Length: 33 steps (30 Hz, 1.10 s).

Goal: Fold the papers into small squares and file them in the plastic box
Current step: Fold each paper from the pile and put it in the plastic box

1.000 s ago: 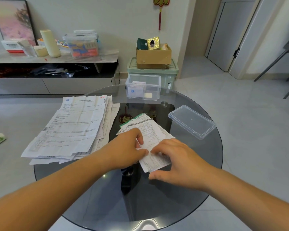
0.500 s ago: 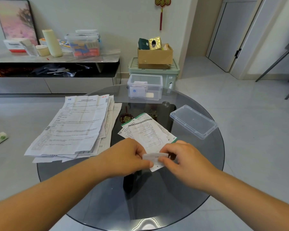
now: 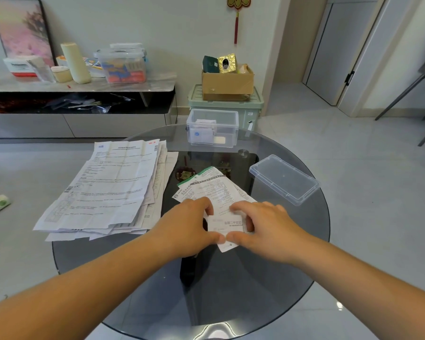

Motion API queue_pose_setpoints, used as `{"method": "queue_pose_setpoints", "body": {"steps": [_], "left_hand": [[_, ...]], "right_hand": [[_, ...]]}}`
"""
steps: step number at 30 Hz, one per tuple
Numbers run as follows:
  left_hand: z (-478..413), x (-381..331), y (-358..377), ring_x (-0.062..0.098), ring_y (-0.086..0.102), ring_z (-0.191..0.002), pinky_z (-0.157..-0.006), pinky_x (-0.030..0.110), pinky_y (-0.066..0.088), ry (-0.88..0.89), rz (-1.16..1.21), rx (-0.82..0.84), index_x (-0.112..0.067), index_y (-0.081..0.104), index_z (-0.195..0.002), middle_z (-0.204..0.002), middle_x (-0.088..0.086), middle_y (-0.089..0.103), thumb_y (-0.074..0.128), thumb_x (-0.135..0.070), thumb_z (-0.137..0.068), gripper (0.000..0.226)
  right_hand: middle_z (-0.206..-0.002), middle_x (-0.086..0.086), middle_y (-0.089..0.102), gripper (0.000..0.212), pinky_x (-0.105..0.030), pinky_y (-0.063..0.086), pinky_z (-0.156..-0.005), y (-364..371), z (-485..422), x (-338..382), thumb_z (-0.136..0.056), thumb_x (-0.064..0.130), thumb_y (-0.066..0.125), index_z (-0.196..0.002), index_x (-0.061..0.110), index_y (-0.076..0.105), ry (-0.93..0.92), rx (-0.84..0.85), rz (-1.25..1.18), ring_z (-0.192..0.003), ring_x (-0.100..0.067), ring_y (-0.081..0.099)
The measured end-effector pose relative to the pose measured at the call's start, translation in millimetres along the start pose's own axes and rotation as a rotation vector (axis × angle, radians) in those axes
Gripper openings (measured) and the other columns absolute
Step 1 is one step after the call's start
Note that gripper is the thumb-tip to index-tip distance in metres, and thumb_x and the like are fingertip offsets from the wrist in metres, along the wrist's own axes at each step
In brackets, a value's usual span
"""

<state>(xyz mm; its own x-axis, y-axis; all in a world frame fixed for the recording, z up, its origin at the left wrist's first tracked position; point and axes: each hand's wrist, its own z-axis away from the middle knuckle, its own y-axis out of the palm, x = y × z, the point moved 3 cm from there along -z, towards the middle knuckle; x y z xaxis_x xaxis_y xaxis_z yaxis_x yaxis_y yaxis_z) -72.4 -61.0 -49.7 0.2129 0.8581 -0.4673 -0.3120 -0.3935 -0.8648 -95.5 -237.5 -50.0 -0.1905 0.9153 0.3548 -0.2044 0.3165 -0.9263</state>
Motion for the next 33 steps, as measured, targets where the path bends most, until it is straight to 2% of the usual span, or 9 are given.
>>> {"method": "queue_pose_setpoints", "body": {"steps": [3,6,10,14,20,23,25,28,33], "left_hand": [[-3.1,-0.8,-2.2,0.008,0.06,-0.086,-0.072,0.027,0.056,0.012,0.021,0.043,-0.035,0.053,-0.112,-0.105,-0.013,0.058,0.079,-0.045,-0.081,0.042],[-5.6,-0.7,-4.0,0.006,0.058,-0.081,-0.068,0.022,0.051,0.018,0.035,0.048,-0.034,0.054,-0.114,-0.09,-0.019,0.051,0.079,-0.043,-0.082,0.042],[-8.5,1.3,-4.2,0.004,0.053,-0.076,-0.064,0.021,0.043,0.021,0.048,0.012,-0.034,0.057,-0.111,-0.082,-0.021,0.049,0.078,-0.043,-0.083,0.036],[-10.1,2.7,-2.9,0.006,0.057,-0.081,-0.067,0.021,0.048,-0.008,0.082,-0.041,-0.035,0.059,-0.1,-0.087,-0.019,0.053,0.084,-0.043,-0.077,0.035],[-8.5,-1.8,-4.6,0.006,0.061,-0.083,-0.068,0.021,0.055,0.076,0.073,-0.099,-0.029,0.053,-0.084,-0.092,-0.014,0.06,0.089,-0.037,-0.071,0.039],[-5.9,-1.9,-3.7,0.005,0.062,-0.081,-0.069,0.025,0.057,0.118,0.092,-0.092,-0.03,0.051,-0.085,-0.088,-0.014,0.062,0.087,-0.036,-0.074,0.038],[-3.8,-2.4,-5.0,0.006,0.062,-0.079,-0.067,0.023,0.054,0.142,0.13,-0.089,-0.033,0.053,-0.091,-0.086,-0.013,0.063,0.084,-0.037,-0.077,0.034],[-1.7,-3.2,-14.6,0.003,0.059,-0.076,-0.067,0.018,0.05,0.186,0.139,-0.094,-0.037,0.059,-0.092,-0.084,-0.015,0.064,0.079,-0.043,-0.082,0.023],[-20.2,-9.5,-50.9,0.005,0.06,-0.077,-0.069,0.02,0.052,0.248,0.102,-0.163,-0.033,0.069,-0.085,-0.08,-0.013,0.066,0.075,-0.047,-0.085,0.015]], "right_hand": [[-0.087,0.014,0.058,0.051,-0.03,0.05,-0.076,-4.1,-2.1,-3.8,-0.079,0.049,0.078,-0.12,0.038,0.05,0.085,-0.01,-0.211,-0.087,-0.01,0.056],[-0.088,0.01,0.06,0.044,-0.023,0.048,-0.063,-6.6,-4.3,-4.2,-0.077,0.04,0.084,-0.109,0.036,0.055,0.119,0.009,-0.274,-0.08,-0.011,0.06],[-0.089,0.01,0.06,0.036,-0.025,0.045,-0.061,-7.4,-10.1,-3.0,-0.076,0.039,0.085,-0.099,0.035,0.058,0.129,0.044,-0.254,-0.079,-0.011,0.059],[-0.09,0.01,0.057,0.037,-0.024,0.042,-0.061,-7.5,-14.1,-2.3,-0.073,0.035,0.088,-0.095,0.035,0.058,0.158,0.055,-0.29,-0.079,-0.012,0.058],[-0.101,0.017,0.051,0.034,-0.031,0.049,-0.084,-7.6,-13.0,-1.7,-0.071,0.04,0.086,-0.087,0.041,0.055,0.066,0.028,-0.191,-0.1,-0.011,0.051],[-0.091,0.018,0.054,0.022,-0.017,0.043,-0.065,-9.5,-8.5,1.3,-0.082,0.034,0.079,-0.085,0.036,0.057,-0.001,-0.024,-0.224,-0.083,-0.004,0.053],[-0.083,0.017,0.057,0.013,-0.016,0.041,-0.058,-12.1,-5.0,3.4,-0.09,0.034,0.071,-0.086,0.035,0.059,-0.027,-0.056,-0.274,-0.072,-0.002,0.055],[-0.088,0.019,0.062,0.003,-0.018,0.046,-0.062,-21.6,-0.1,8.1,-0.095,0.039,0.063,-0.093,0.037,0.064,-0.061,-0.077,-0.301,-0.079,-0.001,0.059],[-0.091,0.022,0.06,0.01,-0.016,0.044,-0.069,-47.5,-18.7,13.4,-0.097,0.043,0.057,-0.095,0.04,0.067,-0.133,-0.169,-0.256,-0.085,0.001,0.057]]}}
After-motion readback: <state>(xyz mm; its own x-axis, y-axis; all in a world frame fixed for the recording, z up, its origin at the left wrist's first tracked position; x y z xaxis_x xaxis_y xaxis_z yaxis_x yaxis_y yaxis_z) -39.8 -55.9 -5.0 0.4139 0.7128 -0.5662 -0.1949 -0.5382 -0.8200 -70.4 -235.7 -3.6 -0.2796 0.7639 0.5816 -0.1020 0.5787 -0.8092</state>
